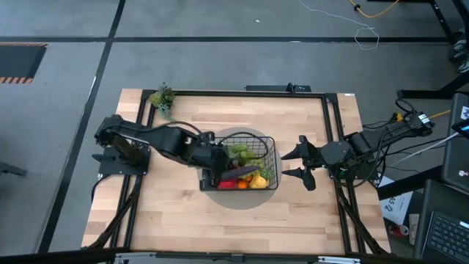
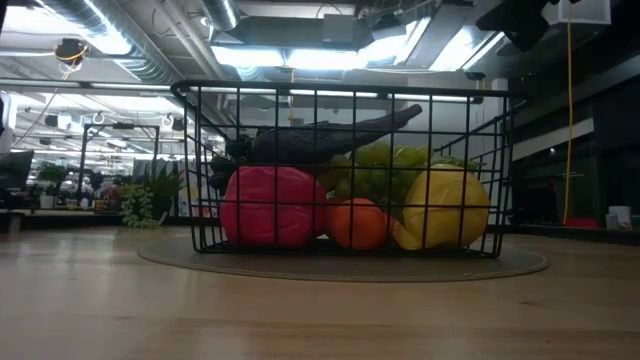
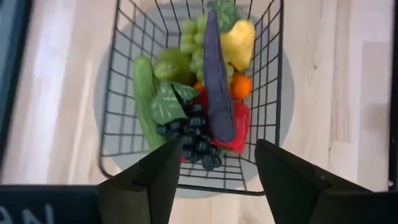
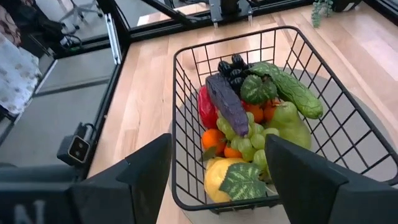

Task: Build produce basket
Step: Return to Home Position

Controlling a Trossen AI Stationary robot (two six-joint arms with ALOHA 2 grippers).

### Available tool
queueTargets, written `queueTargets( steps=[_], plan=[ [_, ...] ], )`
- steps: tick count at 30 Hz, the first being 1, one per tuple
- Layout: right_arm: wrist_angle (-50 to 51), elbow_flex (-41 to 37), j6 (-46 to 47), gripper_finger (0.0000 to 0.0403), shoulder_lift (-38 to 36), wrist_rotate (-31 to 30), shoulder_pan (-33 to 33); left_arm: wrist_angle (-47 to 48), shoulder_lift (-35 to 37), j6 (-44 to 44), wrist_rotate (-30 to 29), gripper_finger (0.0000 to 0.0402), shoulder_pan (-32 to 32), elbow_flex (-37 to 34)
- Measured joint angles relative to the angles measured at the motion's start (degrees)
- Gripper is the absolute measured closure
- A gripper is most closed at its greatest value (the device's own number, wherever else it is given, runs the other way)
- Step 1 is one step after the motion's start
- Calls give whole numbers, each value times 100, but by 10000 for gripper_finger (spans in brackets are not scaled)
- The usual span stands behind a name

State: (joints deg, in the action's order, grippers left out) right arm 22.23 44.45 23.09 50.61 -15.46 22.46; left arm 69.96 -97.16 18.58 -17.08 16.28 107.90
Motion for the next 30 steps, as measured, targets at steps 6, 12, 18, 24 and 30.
queueTargets(
  steps=[6,12,18,24,30],
  plan=[
    [16,0,41,147,0,0,0,174,348,-455,-2,202,-3,6],
    [14,0,43,147,0,-155,2,-393,974,-874,3,203,-3,-856],
    [1,0,55,147,2,-295,0,-1817,2250,-816,519,203,-189,-3255],
    [1,0,33,147,2,-295,0,-3540,3869,-741,1240,203,-558,-5446],
    [-7,0,8,147,5,-306,2,-5441,5275,-698,1541,203,-823,-7322]
  ],
)
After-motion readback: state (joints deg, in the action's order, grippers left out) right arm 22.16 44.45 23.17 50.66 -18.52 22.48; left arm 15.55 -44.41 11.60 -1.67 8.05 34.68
